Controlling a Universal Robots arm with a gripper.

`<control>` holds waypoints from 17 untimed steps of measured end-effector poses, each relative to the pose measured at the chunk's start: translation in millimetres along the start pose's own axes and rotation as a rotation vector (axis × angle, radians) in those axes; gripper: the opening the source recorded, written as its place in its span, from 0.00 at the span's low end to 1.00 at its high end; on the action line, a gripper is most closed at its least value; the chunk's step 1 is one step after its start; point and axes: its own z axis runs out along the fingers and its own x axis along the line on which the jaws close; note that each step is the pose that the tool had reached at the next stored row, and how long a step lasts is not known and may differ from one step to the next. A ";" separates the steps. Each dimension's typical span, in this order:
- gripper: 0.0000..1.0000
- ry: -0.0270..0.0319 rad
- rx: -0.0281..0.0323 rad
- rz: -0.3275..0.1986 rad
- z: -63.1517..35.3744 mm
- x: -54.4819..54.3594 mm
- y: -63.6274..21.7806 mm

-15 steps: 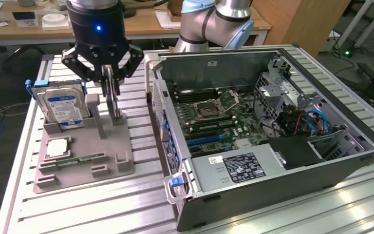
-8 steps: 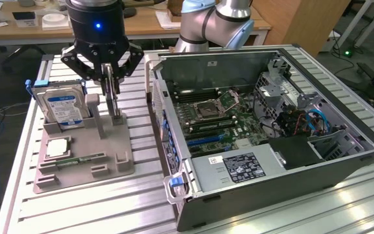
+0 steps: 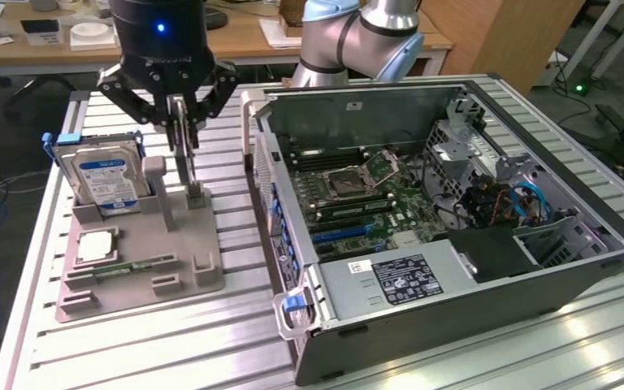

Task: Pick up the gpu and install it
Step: 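Pick up the gpu and move the gpu toward the slot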

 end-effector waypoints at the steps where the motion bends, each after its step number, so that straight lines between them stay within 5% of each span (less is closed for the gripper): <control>1: 0.28 0.0000 0.0000 0.000 -2.4 0.0 0.1; 12: 0.28 0.0001 -0.0009 0.000 -30.6 0.2 1.5; 17: 0.28 -0.0001 -0.0012 0.000 -31.0 0.1 1.5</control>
